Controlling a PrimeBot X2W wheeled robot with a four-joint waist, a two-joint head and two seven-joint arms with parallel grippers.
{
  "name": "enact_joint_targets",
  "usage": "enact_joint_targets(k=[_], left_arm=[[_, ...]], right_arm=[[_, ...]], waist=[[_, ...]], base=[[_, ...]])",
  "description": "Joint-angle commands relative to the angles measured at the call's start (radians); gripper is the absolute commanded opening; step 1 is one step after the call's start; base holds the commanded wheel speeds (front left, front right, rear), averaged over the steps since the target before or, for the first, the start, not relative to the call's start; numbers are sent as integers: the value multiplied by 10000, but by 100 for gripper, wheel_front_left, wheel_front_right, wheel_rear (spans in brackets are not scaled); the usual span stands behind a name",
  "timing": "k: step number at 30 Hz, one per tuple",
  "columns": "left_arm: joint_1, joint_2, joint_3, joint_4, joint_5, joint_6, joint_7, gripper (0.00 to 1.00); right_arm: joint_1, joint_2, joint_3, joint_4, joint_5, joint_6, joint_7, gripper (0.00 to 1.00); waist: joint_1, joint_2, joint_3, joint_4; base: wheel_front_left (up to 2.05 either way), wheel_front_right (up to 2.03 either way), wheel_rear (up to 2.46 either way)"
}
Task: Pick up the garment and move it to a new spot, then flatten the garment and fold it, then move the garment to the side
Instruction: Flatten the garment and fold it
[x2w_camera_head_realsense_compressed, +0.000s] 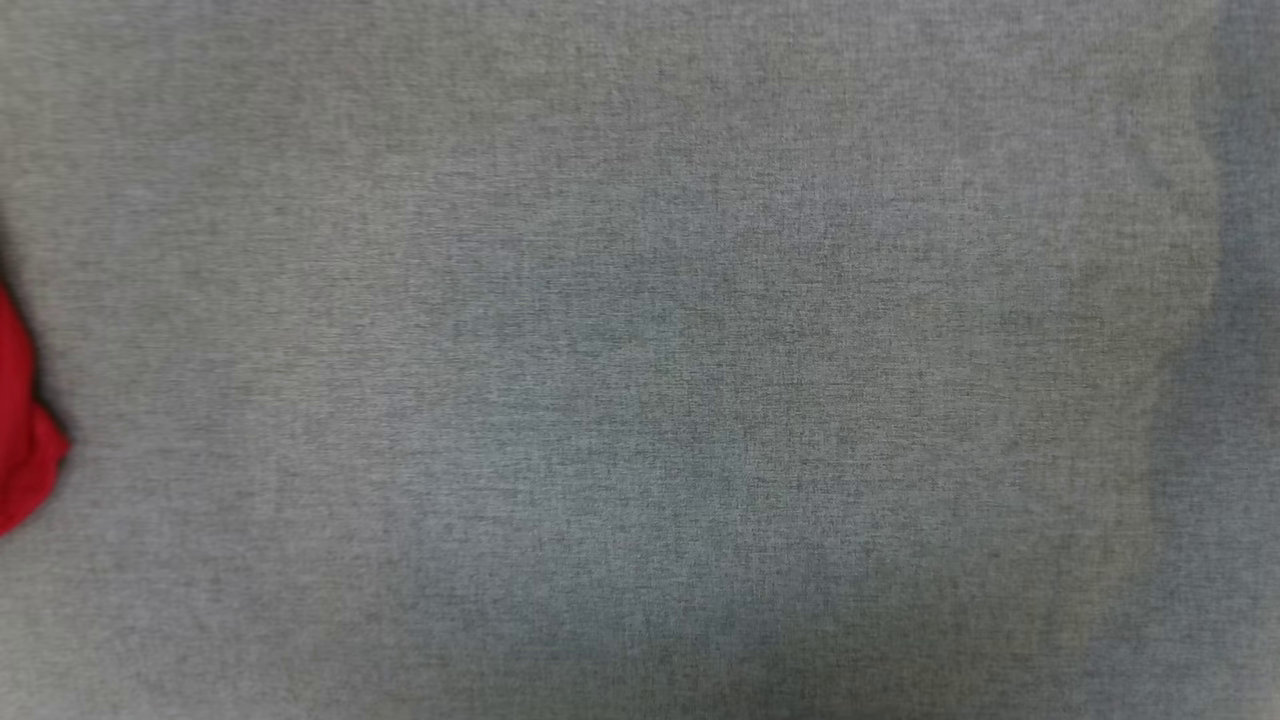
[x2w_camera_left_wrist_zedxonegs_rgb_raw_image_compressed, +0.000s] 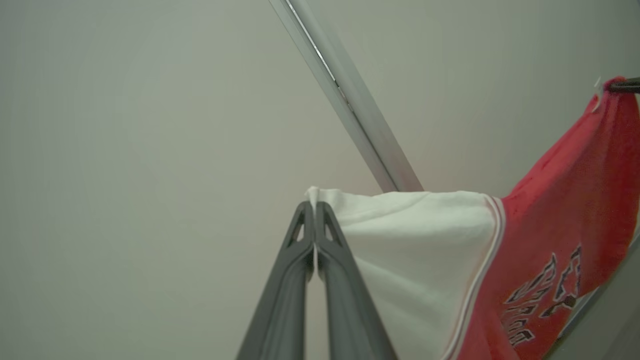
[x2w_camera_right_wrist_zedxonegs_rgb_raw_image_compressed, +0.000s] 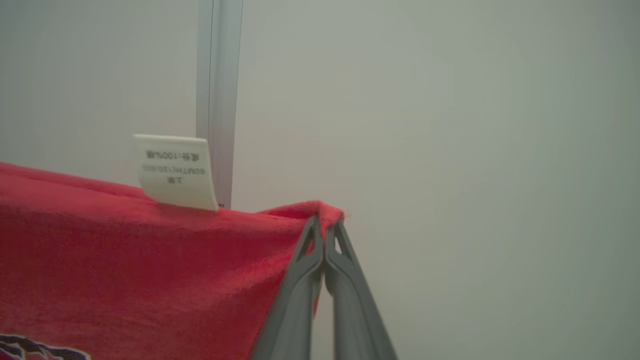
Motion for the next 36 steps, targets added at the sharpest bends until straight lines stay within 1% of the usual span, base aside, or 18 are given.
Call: enact_joint_targets(k=[1,4,7,10,13,16,21,22,23,24,28,30,31,36], left_arm=[[762,-74,318,-380,144,-59,0,0],[2724,-257,875,-1222,123,-124,1,0],[4839,-264,922,-2179,-153,-118,-1,0],[6974,-103,1208,-2972,-517,-122,-6,0],[9138,48,1507,-3565,-688,-124,-6,0],[11162,-104,1960,-4071,-952,-125,-6,0],[14128,-505,2295,-4847,-1511,-126,-8,0],[14615,-571,2248,-4988,-1567,-126,-6,0],[14615,-571,2248,-4988,-1567,-126,-6,0],[15399,-637,2316,-5128,-1545,-125,-8,0],[16551,-718,2345,-5334,-1443,75,-6,0],[16957,-615,2216,-5503,-1323,205,62,0],[16957,-615,2216,-5503,-1323,205,62,0],[17843,-456,2055,-6138,-1438,600,411,0]], right_arm=[[459,-197,42,35,154,-22,-191,0],[1758,-446,114,36,565,-22,-423,0],[3285,-758,28,-291,1001,-21,-596,0],[4945,-962,-226,-943,1521,-22,-670,0],[6756,-1065,-509,-1850,1961,-22,-682,0],[8580,-1098,-895,-2708,2163,-22,-685,0],[11276,-961,-1315,-3766,2191,-22,-686,0],[11737,-937,-1419,-3950,2196,-22,-657,0],[11737,-937,-1419,-3950,2196,-22,-657,0],[12636,-911,-1577,-4292,2219,-24,-540,0],[14300,-771,-1834,-5113,2242,-22,-155,0],[15089,-706,-1946,-5552,2193,-22,93,0],[15089,-706,-1946,-5552,2193,-22,93,0],[16716,-425,-2279,-6856,1968,-22,820,0]], waist=[[-1,0,-220,125],[-1,0,-656,217],[-1,0,-1284,250],[-1,0,-1948,177],[-1,0,-2650,40],[-1,0,-3286,-59],[-1,0,-4129,-165],[-1,0,-4239,-179],[-1,0,-4239,-179],[-1,0,-4425,-148],[-1,0,-4674,-45],[-1,0,-4756,-15],[-1,0,-4756,-15],[-1,0,-4928,-39]], base=[[0,0,0],[0,0,0],[0,0,0],[0,0,0],[0,0,0],[0,0,0],[0,0,0],[0,0,0],[0,0,0],[0,0,0],[0,0,0],[0,0,0],[0,0,0],[0,0,0]])
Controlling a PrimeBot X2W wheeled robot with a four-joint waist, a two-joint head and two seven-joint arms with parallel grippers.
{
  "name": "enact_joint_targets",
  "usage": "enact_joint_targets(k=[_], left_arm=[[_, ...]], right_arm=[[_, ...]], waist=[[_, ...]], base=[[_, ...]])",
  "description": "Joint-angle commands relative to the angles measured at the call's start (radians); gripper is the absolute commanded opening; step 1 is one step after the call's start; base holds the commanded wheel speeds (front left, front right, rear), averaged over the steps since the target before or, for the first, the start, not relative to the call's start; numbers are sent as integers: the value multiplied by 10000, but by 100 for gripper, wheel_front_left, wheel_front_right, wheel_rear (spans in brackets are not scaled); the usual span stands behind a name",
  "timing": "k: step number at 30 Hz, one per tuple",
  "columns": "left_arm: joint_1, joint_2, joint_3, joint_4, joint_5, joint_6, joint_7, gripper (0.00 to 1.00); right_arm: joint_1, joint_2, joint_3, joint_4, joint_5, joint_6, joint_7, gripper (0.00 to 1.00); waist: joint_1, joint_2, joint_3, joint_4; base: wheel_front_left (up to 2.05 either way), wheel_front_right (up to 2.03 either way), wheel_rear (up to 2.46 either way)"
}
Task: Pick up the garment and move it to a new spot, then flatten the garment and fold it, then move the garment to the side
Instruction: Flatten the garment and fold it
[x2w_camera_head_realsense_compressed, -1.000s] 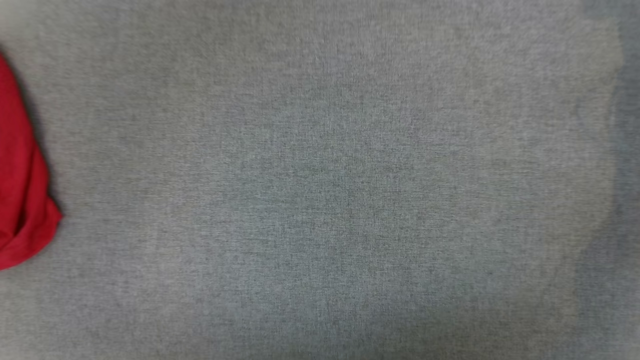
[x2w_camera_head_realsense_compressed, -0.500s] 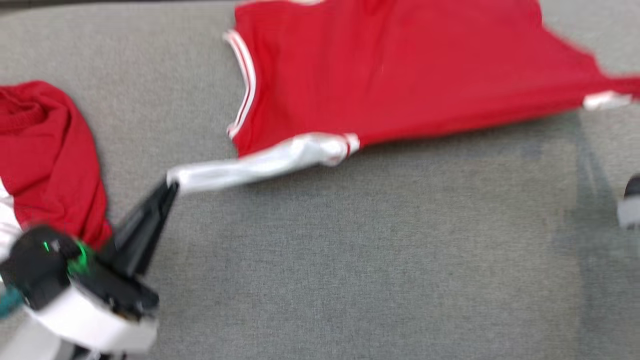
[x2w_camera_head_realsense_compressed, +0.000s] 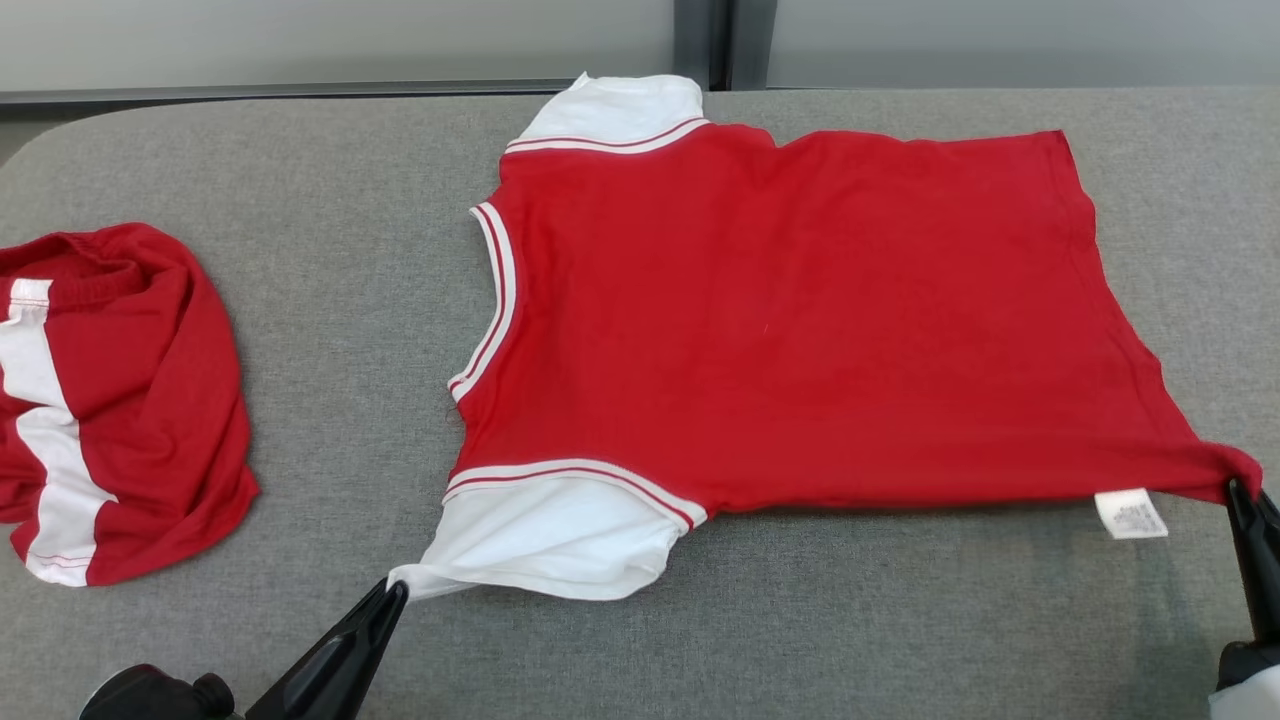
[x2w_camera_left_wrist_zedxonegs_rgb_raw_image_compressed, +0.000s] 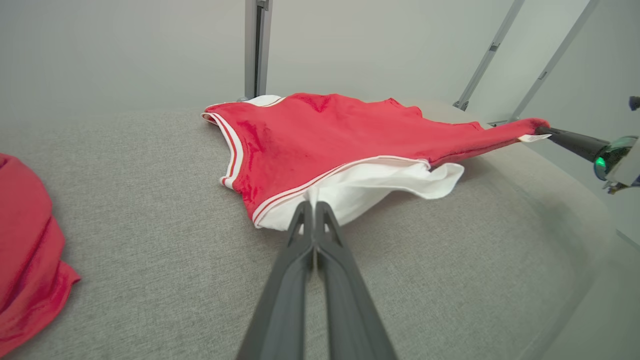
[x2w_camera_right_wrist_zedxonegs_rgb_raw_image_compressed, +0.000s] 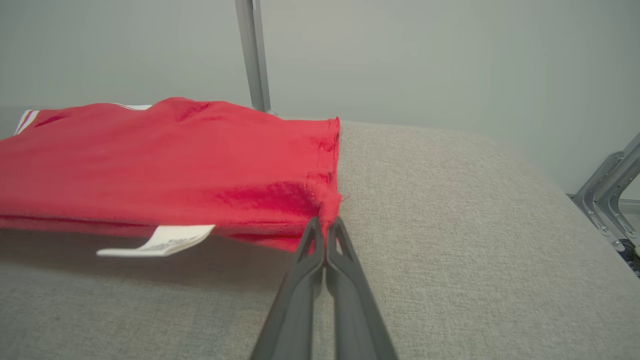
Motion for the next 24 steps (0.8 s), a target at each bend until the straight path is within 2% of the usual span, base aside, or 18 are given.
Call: enact_joint_targets(k=[1,4,5,7,11,15,24], left_arm=[[77,77,53,-121,-20,89,10,0],[180,141,100,-379,-104,221,157,0],[-18,142,21,-379,-74,163,289,0],[-316,-209,-15,-312,-560,-44,216,0],[-1005,-549,-75,399,-1110,-390,106,0],[-2038,-793,-297,1113,-1471,-626,27,0],[-4390,-1043,-805,2763,-1366,-720,-290,0]], right_arm=[[163,61,-73,-186,-45,-24,110,0],[532,305,-259,-789,-151,-24,507,0],[539,553,-447,-891,-146,-24,741,0],[369,833,-569,-812,-12,-23,954,0],[-172,1133,-500,-445,-51,-23,1065,0],[-899,1225,-383,326,-120,-23,932,0],[-2250,1063,-196,1576,-319,-23,615,0]], waist=[[0,-1,-46,-29],[0,-1,-144,-110],[0,-1,-225,-162],[0,-1,-301,-169],[0,-1,-288,-253],[0,-1,-128,-209],[0,-1,392,-68]], base=[[0,0,0],[0,0,0],[0,0,0],[0,0,0],[0,0,0],[0,0,0],[0,0,0]])
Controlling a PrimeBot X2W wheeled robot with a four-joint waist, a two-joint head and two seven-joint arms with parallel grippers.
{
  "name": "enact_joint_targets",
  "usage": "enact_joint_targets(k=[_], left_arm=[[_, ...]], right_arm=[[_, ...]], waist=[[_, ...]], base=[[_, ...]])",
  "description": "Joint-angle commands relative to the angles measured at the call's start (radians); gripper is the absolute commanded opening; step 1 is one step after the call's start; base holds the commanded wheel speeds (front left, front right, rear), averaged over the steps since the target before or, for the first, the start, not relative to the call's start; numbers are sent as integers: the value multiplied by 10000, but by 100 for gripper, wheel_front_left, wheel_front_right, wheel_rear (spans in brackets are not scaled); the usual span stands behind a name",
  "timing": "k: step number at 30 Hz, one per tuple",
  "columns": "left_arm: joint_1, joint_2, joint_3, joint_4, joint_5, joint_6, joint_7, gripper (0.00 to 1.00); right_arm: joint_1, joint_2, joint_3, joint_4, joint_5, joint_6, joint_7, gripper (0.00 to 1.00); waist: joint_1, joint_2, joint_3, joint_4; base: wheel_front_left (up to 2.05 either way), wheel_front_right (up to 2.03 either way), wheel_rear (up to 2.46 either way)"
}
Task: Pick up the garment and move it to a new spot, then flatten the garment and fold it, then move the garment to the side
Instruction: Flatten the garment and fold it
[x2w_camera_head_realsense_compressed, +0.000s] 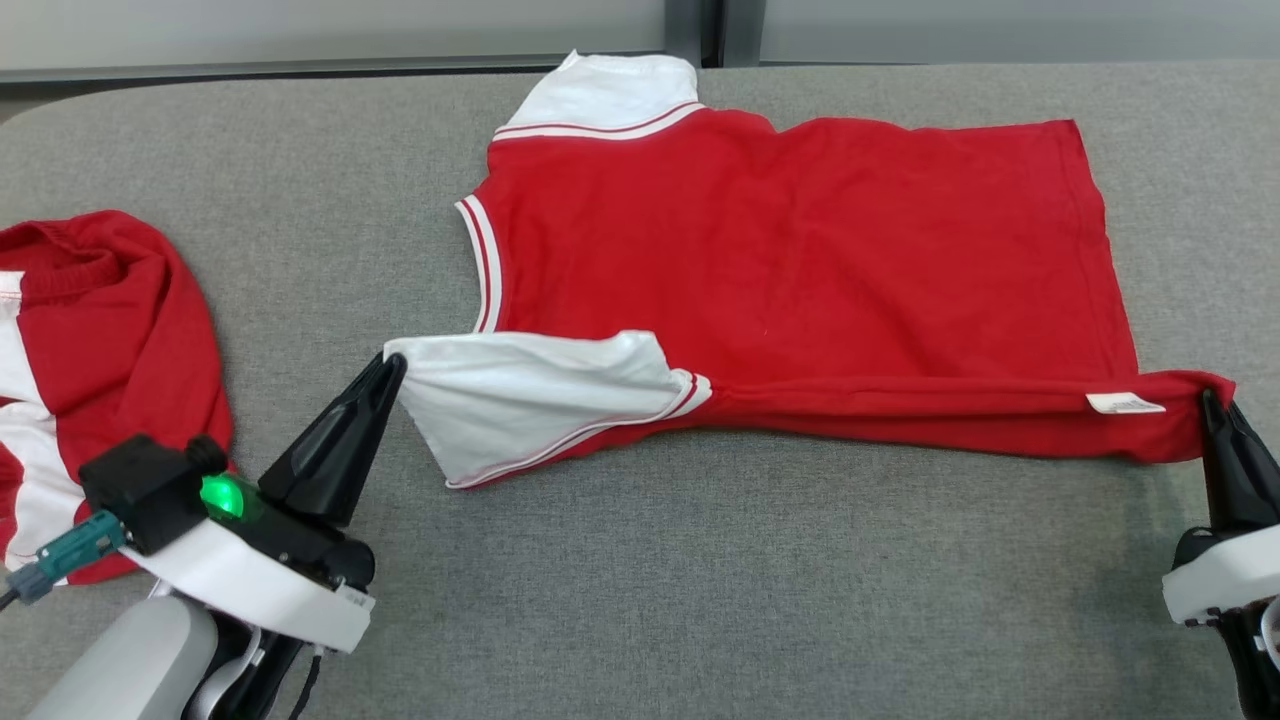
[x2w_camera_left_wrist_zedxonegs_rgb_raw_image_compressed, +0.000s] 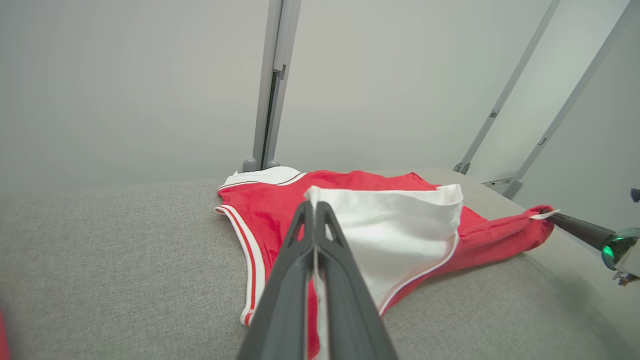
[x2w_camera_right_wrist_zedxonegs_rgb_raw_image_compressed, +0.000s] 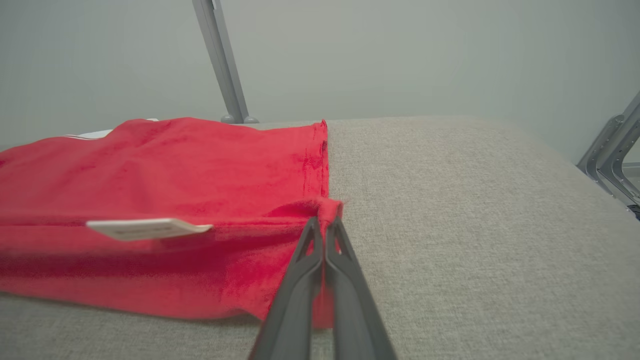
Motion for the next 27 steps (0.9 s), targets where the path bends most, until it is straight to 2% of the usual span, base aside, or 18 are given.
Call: enact_joint_targets(k=[1,12,20,21,22,23,27], left_arm=[[-377,36,-109,171,38,-48,-51,0],[-2920,389,-1510,1541,-182,-34,-218,0],[-3655,-69,-1727,2328,-237,-35,-219,0],[-3720,-163,-1741,2433,-371,-35,-220,8],[-3757,-251,-1722,2523,-520,-35,-220,49],[-3815,-327,-1555,2623,-519,-35,-222,100],[-3267,-798,-677,2757,-220,-35,-221,100]], right_arm=[[-230,-64,81,118,-68,-21,-66,0],[-1880,-242,448,1170,-406,-21,-371,0],[-2597,-65,569,1876,-511,-21,-665,0],[-2678,-18,553,1967,-456,-21,-772,8],[-2736,12,531,2062,-474,-21,-840,49],[-2775,54,532,2121,-509,-21,-968,100],[-2690,169,660,2243,-581,-21,-1537,100]], waist=[[0,-1,175,46],[0,-1,936,-13],[0,-1,1212,-66],[0,-1,1242,-66],[0,-1,1266,-66],[0,-1,1282,-65],[0,-1,1173,-93]], base=[[0,0,0],[0,0,0],[0,0,0],[0,0,0],[0,0,0],[0,0,0],[0,0,0]])
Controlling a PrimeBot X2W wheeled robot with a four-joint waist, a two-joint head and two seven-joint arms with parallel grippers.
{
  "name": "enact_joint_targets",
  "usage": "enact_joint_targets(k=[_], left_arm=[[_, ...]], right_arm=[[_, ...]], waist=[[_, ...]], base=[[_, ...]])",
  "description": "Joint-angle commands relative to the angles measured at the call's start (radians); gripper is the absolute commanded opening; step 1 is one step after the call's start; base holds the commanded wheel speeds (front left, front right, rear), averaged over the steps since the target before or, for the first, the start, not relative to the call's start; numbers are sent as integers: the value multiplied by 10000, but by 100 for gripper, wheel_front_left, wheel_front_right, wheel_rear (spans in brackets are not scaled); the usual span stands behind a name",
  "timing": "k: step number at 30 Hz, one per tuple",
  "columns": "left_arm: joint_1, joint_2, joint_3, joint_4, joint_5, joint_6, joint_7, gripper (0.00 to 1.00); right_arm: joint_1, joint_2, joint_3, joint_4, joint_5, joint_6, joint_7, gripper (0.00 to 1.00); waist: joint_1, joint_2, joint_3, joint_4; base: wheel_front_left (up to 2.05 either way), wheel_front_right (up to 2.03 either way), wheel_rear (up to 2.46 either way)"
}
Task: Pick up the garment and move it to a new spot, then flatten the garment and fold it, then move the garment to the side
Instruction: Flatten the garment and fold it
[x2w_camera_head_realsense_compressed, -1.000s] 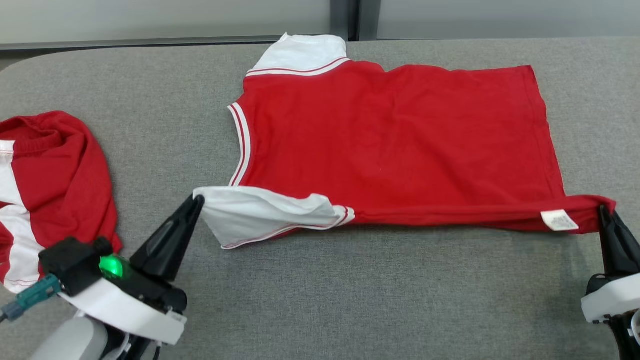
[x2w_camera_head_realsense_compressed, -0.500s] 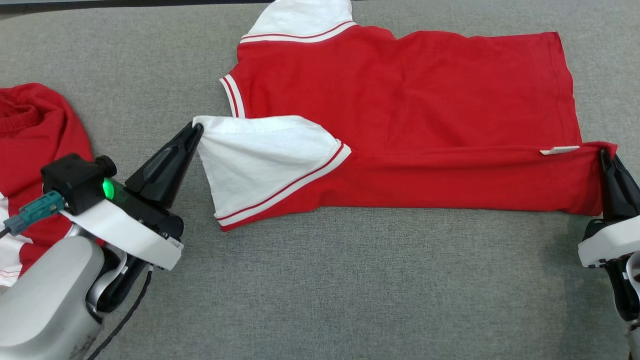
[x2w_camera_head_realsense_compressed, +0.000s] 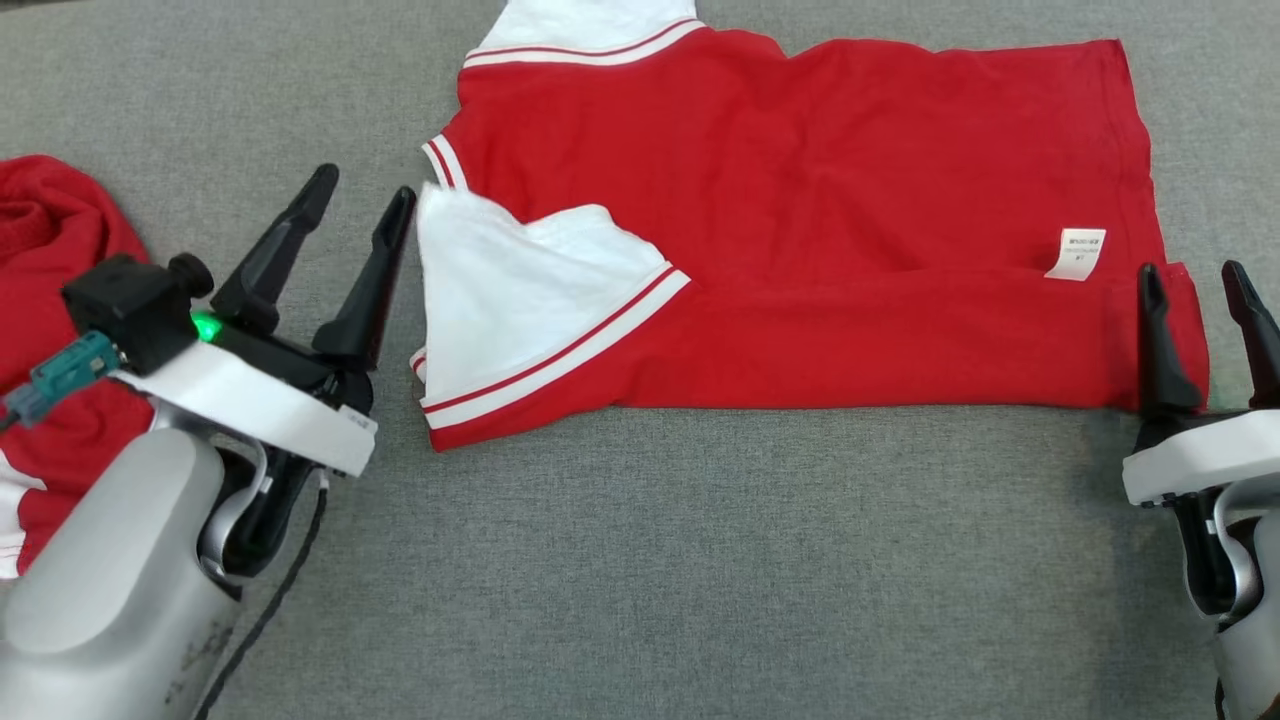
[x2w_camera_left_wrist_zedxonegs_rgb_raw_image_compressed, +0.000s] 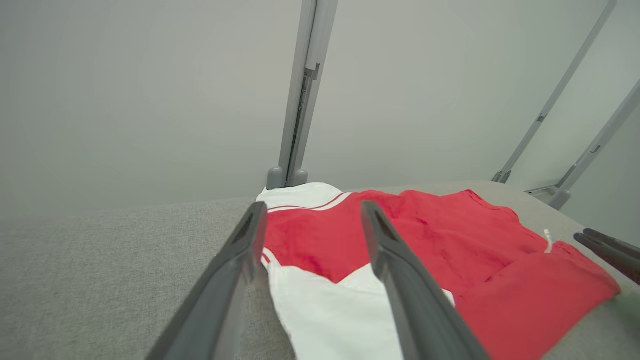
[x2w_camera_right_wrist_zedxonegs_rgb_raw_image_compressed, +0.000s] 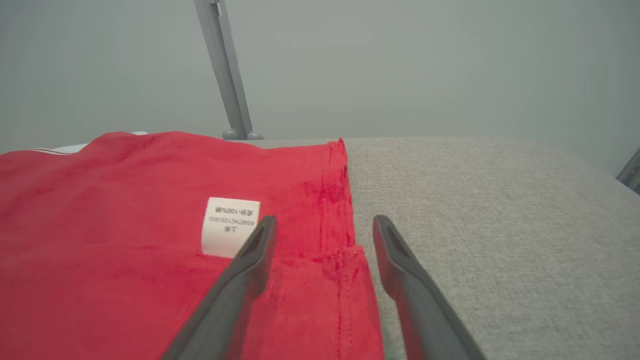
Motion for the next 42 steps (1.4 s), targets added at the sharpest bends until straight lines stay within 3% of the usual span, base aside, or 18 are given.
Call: enact_joint_targets(k=[1,5,13,19,29,30,31,32,33,34,42], left_arm=[[466,-142,273,-87,221,-6,-38,100],[1838,-591,994,-491,841,-7,-25,100],[4333,-678,460,-569,1576,-7,-22,100],[4007,-868,457,333,1962,-7,-22,100],[2906,-689,-253,1390,1882,-7,-23,100],[2845,-646,-323,1434,1806,-6,-23,67],[2785,-571,-430,1476,1767,-7,-23,40],[2785,-571,-430,1476,1767,-7,-23,40],[2716,-519,-490,1471,1726,-7,-23,16],[2691,-491,-555,1494,1622,-7,-23,0],[2554,-227,-890,1400,1190,-8,-23,0]], right_arm=[[141,-55,30,-40,-143,-21,-264,100],[672,97,-118,-348,-492,-21,-653,100],[1776,300,-56,-867,-609,-21,-781,100],[1895,357,-24,-902,-542,-21,-788,100],[1795,304,-56,-934,-590,-21,-792,100],[1831,322,-70,-908,-581,-21,-792,100],[1876,329,-50,-857,-577,-21,-792,100],[1876,329,-50,-857,-577,-21,-792,100],[1907,320,-45,-822,-590,-21,-792,100],[1923,319,-34,-769,-581,-21,-792,100],[1934,224,156,-51,-1,-21,-378,100]], waist=[[0,0,-137,-21],[0,0,-562,-61],[0,0,-1114,-112],[0,0,-1165,-99],[0,0,-872,-320],[0,0,-849,-332],[0,0,-833,-345],[0,0,-833,-345],[0,0,-822,-355],[0,0,-817,-365],[0,0,-910,-348]], base=[[0,0,0],[0,0,0],[0,0,0],[0,0,0],[0,0,0],[0,0,0],[0,0,0],[0,0,0],[0,0,0],[0,0,0],[0,0,0]])
